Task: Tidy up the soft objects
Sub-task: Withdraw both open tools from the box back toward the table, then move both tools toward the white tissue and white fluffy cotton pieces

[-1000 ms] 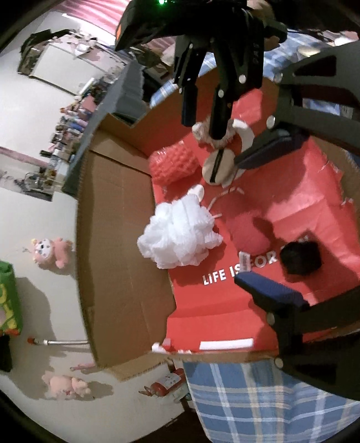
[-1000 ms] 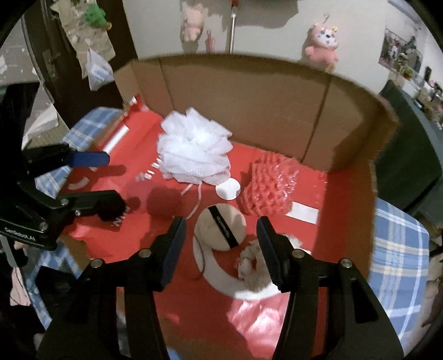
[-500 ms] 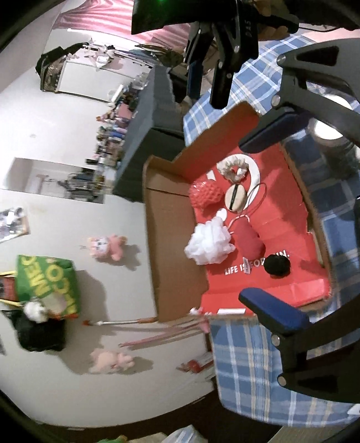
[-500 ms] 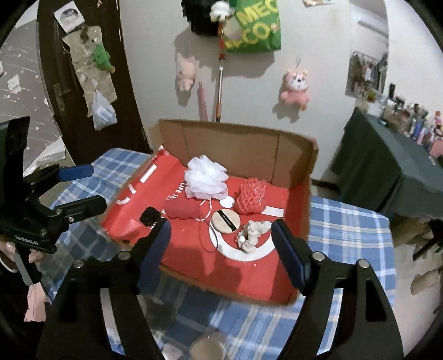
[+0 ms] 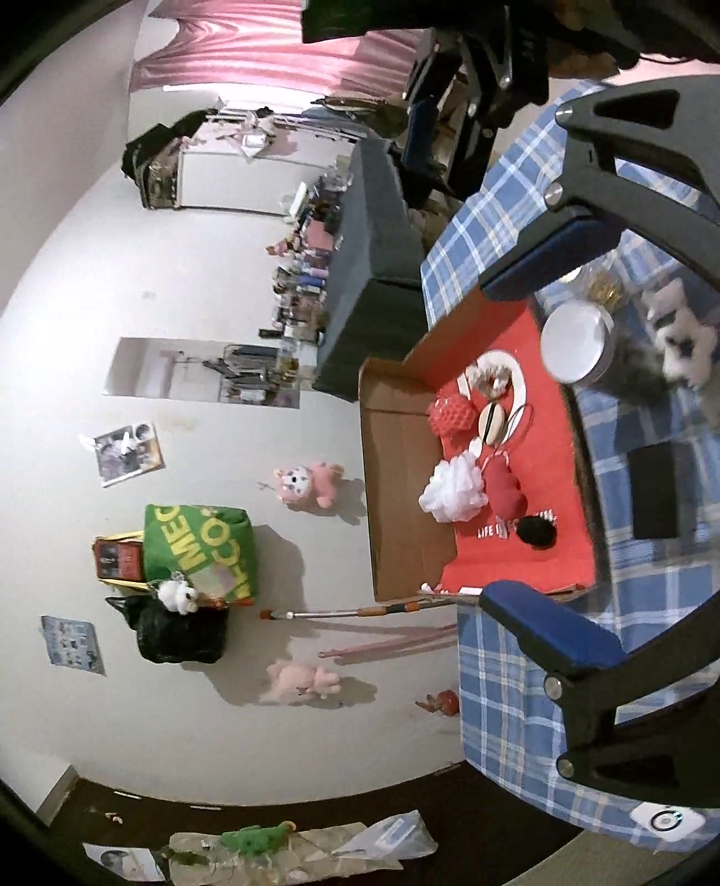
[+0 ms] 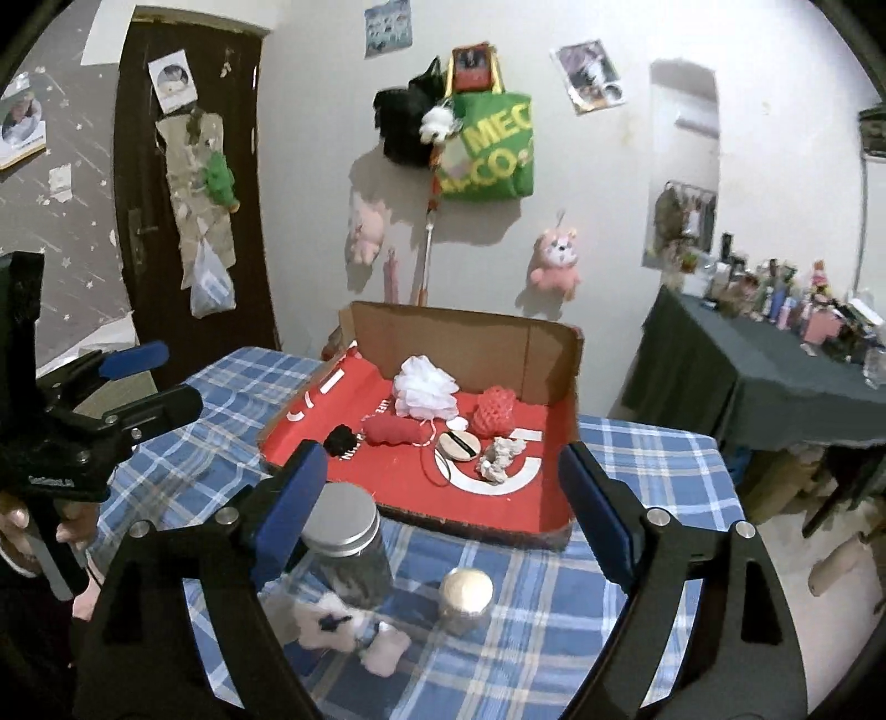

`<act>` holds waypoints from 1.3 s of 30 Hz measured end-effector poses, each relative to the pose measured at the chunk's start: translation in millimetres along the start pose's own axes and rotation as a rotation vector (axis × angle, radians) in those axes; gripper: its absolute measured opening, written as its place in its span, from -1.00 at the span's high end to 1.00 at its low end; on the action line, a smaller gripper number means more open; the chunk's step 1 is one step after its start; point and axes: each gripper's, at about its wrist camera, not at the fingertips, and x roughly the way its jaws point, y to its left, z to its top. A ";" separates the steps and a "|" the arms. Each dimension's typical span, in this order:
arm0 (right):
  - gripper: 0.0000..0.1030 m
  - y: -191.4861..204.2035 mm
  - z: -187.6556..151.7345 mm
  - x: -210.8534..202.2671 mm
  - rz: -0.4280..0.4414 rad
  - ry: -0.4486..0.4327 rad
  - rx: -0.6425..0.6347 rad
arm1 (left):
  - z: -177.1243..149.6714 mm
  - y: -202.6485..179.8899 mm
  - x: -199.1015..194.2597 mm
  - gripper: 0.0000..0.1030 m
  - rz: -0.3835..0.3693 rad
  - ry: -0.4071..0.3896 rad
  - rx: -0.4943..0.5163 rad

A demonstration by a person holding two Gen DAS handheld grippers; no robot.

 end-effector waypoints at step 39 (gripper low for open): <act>-0.72 30.8 -176.9 8.6 -0.161 0.044 0.151 | -162.9 -26.9 7.5 -1.00 0.101 0.136 -0.046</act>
